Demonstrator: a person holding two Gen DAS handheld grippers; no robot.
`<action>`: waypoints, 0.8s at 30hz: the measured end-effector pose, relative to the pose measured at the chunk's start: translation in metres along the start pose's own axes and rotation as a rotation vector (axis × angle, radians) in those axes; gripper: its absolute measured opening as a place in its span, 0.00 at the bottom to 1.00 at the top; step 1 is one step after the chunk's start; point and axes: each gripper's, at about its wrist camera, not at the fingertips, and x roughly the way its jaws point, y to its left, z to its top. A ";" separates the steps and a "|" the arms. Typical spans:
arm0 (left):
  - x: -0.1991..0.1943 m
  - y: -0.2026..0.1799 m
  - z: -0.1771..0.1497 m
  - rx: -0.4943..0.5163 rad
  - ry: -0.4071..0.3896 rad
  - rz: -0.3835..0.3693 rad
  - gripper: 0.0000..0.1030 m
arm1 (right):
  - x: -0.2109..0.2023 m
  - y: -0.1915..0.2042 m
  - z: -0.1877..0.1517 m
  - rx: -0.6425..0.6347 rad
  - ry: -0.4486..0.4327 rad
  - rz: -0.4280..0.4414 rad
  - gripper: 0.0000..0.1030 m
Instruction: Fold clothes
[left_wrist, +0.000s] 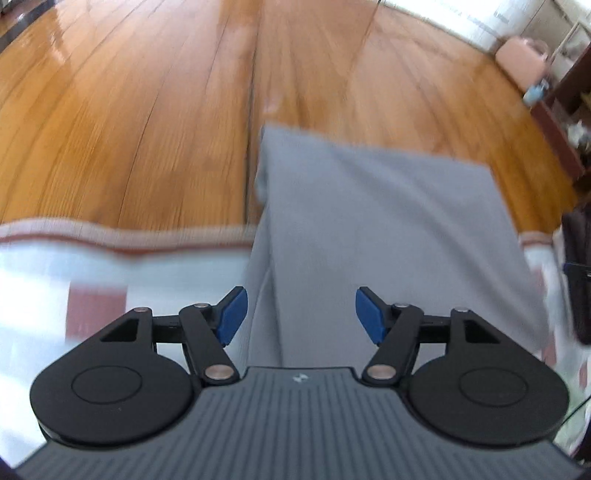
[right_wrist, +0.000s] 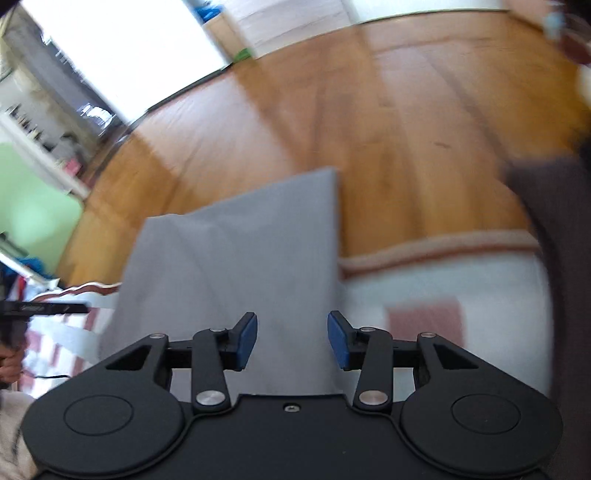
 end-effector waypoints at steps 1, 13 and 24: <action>0.005 0.000 0.013 -0.003 -0.025 0.002 0.62 | 0.012 0.003 0.018 -0.026 0.017 -0.003 0.46; 0.078 0.032 0.056 -0.097 -0.087 -0.092 0.62 | 0.127 -0.021 0.114 0.072 0.003 -0.135 0.45; 0.104 0.043 0.057 -0.133 -0.186 -0.262 0.56 | 0.141 -0.027 0.102 -0.011 -0.031 -0.107 0.33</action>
